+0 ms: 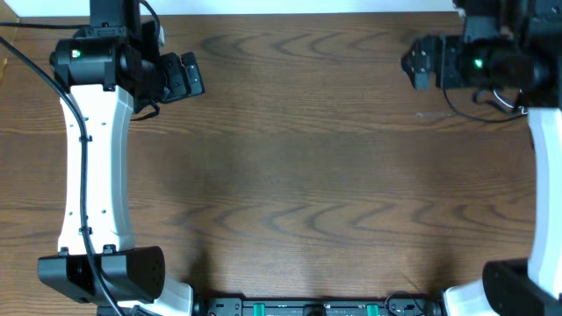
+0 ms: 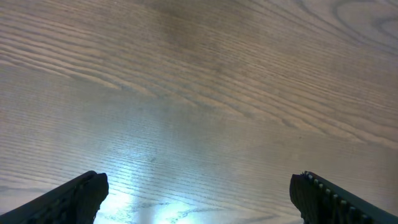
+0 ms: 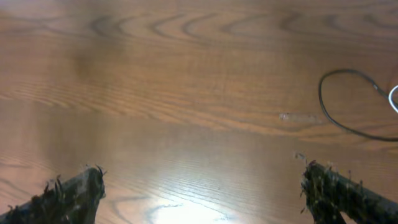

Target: Untangle cables

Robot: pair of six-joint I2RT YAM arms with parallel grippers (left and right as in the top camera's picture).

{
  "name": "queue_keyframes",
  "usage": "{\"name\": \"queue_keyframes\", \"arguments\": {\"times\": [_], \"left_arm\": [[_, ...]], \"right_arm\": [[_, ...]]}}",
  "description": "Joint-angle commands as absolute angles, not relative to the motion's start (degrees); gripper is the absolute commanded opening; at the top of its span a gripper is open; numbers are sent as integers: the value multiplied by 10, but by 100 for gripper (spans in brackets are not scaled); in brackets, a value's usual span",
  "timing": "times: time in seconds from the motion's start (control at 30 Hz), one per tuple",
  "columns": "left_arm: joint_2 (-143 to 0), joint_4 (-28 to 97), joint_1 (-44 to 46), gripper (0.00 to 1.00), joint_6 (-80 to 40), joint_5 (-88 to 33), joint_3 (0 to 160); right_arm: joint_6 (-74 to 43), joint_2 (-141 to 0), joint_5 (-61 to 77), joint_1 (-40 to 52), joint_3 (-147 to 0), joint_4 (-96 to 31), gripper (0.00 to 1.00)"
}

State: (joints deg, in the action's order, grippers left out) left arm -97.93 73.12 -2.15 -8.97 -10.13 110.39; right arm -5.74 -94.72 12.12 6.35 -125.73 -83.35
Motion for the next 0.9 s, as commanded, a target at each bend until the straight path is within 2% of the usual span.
{"name": "queue_keyframes", "arguments": {"times": [0.0,0.7,0.87], "left_arm": [[-981,733,-23,98,-87,-96,1108],[-981,733,-23,98,-87,-96,1108],[-981,733,-23,98,-87,-96,1108]], "right_arm": [[-51,-936,128,65,-1259,-853,99],[-50,-932,65,77,-1256,-859,99],[-42,-901,59,82,-1206,-793,99]]}}
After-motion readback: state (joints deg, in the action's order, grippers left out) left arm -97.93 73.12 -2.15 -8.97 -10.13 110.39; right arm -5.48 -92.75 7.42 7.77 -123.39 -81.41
